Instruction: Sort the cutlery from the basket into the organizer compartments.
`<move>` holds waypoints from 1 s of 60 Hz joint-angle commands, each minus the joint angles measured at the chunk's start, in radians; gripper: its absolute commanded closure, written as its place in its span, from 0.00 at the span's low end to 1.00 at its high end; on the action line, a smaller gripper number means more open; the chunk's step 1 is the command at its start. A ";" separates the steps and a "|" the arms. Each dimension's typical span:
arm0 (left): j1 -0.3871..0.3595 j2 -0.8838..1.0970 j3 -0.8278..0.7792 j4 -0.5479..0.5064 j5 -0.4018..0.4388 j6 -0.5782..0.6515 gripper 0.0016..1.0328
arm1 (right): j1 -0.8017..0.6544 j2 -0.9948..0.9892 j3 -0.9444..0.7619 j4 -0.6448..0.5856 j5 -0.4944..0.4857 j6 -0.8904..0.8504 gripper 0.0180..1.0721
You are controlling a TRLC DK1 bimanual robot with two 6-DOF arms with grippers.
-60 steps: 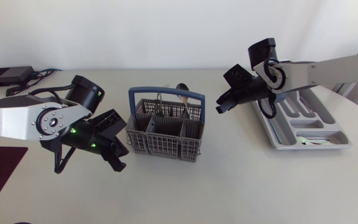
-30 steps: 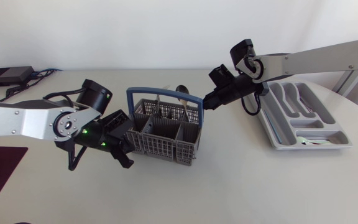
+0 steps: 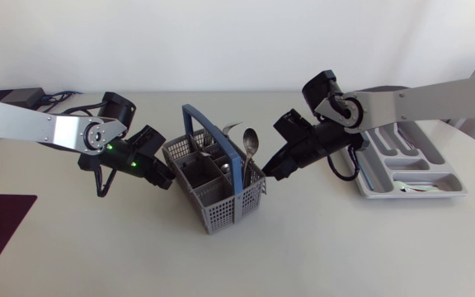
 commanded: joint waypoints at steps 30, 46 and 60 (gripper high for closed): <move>0.013 0.108 0.272 -0.175 0.068 0.011 0.85 | 0.096 -0.230 -0.225 -0.018 0.068 0.011 0.94; 0.065 -0.127 0.329 -0.456 0.055 -0.070 0.55 | 0.029 -0.326 -0.246 -0.057 0.154 0.026 0.48; -0.120 -0.153 0.525 -0.680 -0.034 -0.233 0.55 | 0.029 -0.382 -0.228 -0.098 0.210 0.064 0.31</move>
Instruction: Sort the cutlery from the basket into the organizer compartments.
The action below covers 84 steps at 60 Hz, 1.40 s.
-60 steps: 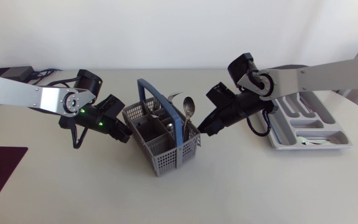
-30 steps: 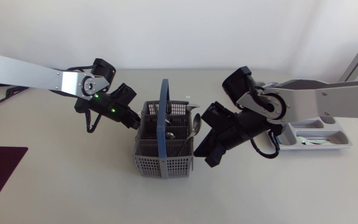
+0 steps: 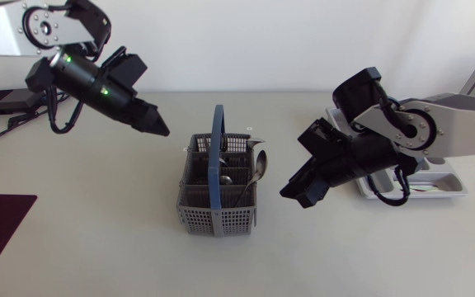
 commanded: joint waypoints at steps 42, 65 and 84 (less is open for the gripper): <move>-0.242 0.264 0.311 -0.193 -0.292 -0.360 0.56 | -0.008 -0.113 -0.056 -0.054 0.027 0.028 0.31; -0.256 0.263 0.360 -0.193 -0.299 -0.389 0.56 | -0.013 -0.130 -0.088 -0.054 0.024 0.009 0.31; -0.257 0.249 0.368 -0.193 -0.307 -0.395 0.56 | -0.016 -0.134 -0.100 -0.054 0.025 0.004 0.31</move>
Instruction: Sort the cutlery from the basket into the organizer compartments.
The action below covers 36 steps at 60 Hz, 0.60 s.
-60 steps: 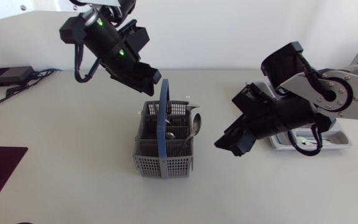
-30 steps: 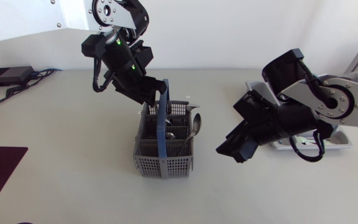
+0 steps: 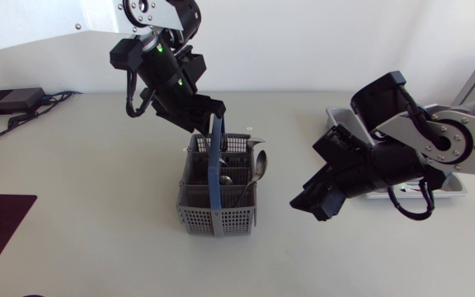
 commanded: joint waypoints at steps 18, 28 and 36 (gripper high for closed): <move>-0.039 0.035 0.031 -0.011 -0.023 -0.035 0.56 | -0.004 -0.015 -0.023 -0.006 0.004 -0.006 0.31; -0.042 0.052 0.031 -0.011 -0.032 -0.039 0.59 | -0.004 -0.018 -0.032 -0.006 0.004 -0.008 0.31; -0.044 0.065 0.020 -0.011 -0.032 -0.039 0.73 | -0.004 -0.021 -0.036 -0.006 0.004 -0.009 0.31</move>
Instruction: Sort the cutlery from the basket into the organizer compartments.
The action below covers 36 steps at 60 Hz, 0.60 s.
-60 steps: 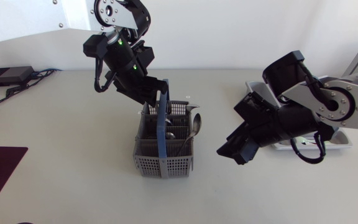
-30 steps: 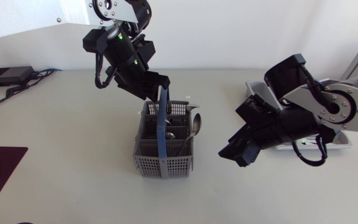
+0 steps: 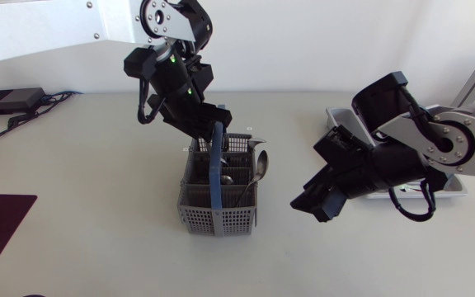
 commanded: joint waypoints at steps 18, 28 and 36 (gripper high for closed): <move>-0.012 0.050 0.019 -0.011 0.000 -0.021 0.85 | -0.002 -0.011 -0.037 -0.007 0.005 -0.010 0.31; -0.019 0.052 0.016 -0.012 0.000 -0.018 0.89 | -0.004 -0.013 -0.040 -0.007 0.004 -0.016 0.31; -0.019 0.047 0.007 -0.012 0.000 -0.012 0.93 | -0.002 -0.013 -0.047 -0.005 0.004 -0.016 0.31</move>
